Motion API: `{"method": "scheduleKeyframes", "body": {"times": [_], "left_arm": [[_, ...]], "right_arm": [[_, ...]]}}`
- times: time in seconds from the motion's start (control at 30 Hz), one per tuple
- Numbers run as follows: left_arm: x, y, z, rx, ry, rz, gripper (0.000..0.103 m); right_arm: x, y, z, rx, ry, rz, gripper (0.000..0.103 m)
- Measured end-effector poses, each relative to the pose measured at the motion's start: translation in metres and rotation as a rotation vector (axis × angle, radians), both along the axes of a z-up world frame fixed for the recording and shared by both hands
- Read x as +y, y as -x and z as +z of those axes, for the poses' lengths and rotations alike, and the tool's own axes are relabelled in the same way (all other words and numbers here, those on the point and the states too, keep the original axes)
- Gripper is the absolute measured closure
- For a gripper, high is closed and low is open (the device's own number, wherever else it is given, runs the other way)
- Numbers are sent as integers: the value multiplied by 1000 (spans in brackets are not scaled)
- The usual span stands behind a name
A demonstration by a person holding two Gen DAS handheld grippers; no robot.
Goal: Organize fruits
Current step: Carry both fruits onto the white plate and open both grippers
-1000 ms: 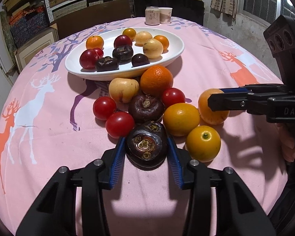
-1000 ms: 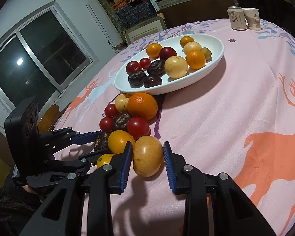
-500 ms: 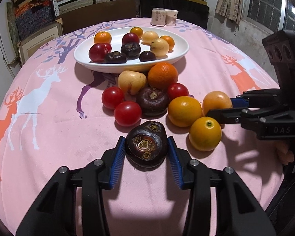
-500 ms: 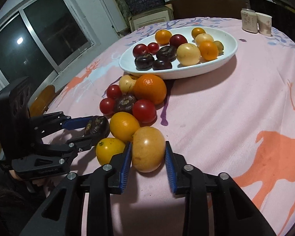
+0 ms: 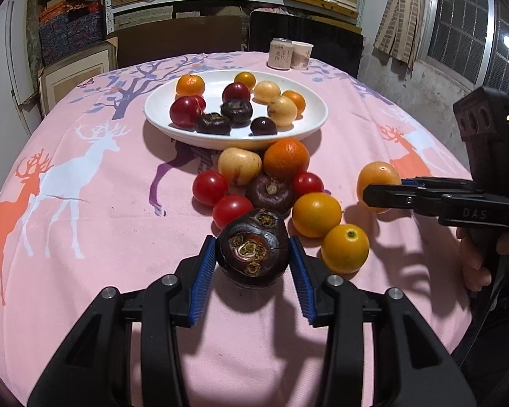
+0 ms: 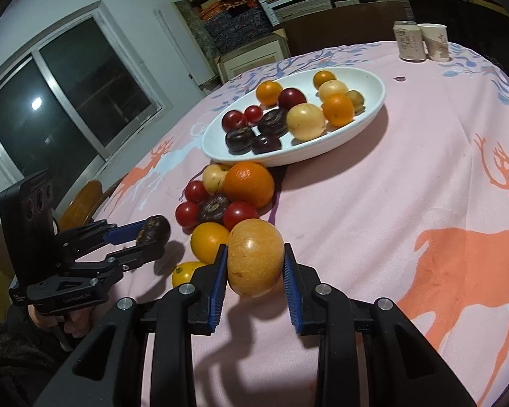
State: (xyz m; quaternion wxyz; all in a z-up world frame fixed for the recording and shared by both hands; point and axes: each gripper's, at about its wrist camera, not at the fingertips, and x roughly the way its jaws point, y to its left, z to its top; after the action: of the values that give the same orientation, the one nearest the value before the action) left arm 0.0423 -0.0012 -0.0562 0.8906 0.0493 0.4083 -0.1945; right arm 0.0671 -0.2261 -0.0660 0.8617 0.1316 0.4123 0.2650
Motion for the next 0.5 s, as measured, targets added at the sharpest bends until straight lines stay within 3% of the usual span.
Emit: {"method": "scheduleKeyframes", "body": {"times": [0.17,0.3,0.5], "left_arm": [[4,-28,28,-34,7,25,61],[-1,-69,45,-47,4,45,61],[-23,-143,65,-71,-18,67,61]], "right_arm": [[-16,-13,23,-35,-8,-116,72],[-13,-33,63,-166,42,-209,72],[7,-96,78,-219,97,-225,72]]}}
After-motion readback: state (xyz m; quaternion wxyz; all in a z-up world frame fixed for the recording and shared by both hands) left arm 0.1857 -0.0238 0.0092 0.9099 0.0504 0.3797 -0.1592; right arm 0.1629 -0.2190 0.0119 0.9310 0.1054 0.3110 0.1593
